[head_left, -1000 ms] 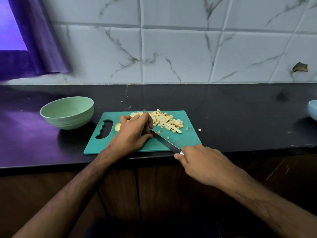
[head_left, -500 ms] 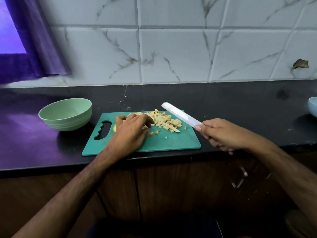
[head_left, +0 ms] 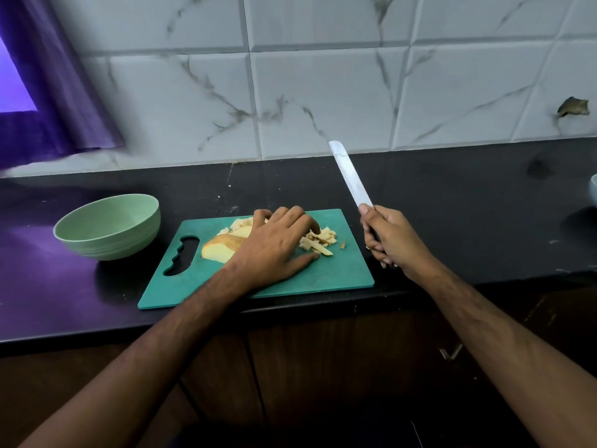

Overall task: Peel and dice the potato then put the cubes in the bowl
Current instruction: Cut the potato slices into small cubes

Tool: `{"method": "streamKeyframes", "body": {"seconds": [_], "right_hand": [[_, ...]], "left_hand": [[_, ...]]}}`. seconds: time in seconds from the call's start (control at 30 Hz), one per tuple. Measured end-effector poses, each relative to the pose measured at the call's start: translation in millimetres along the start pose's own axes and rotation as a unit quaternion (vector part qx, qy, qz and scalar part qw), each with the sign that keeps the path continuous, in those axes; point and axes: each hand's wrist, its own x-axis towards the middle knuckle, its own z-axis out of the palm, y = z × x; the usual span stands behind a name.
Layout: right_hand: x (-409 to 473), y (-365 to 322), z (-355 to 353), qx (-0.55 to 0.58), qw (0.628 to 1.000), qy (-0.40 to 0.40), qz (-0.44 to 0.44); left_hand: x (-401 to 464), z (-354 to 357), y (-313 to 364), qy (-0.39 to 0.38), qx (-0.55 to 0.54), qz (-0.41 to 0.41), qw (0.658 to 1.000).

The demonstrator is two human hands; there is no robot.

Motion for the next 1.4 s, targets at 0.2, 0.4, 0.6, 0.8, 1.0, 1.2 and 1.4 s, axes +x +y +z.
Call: {"method": "streamKeyframes", "body": {"seconds": [0.2,0.4,0.6,0.8,1.0,1.2,1.4], "right_hand": [[2,4,-1,0.009,1.0,-0.009,-0.003],[3,4,-2,0.015,1.0,-0.011,-0.006],[3,3,-1,0.016,1.0,-0.011,-0.005],[2,3,-2,0.01,1.0,-0.01,-0.004],[-2,1,4,-0.08,0.996,-0.012,-0.037],[-9,-14,4,-0.337,0.931,-0.103,-0.091],[-43,-39,-5,-0.584,0.769,-0.213,-0.146]], "left_hand": [[6,3,-13,-0.01,0.065,0.035,0.997],[11,3,-15,-0.008,0.042,0.028,0.999],[13,-3,-15,0.009,0.025,0.028,0.999],[-2,-17,-19,0.055,0.04,-0.007,0.998],[-35,-34,-34,0.07,-0.007,-0.067,0.995],[-72,-46,-39,0.08,-0.004,-0.08,0.994],[-99,-54,-45,0.087,-0.019,-0.088,0.992]]}}
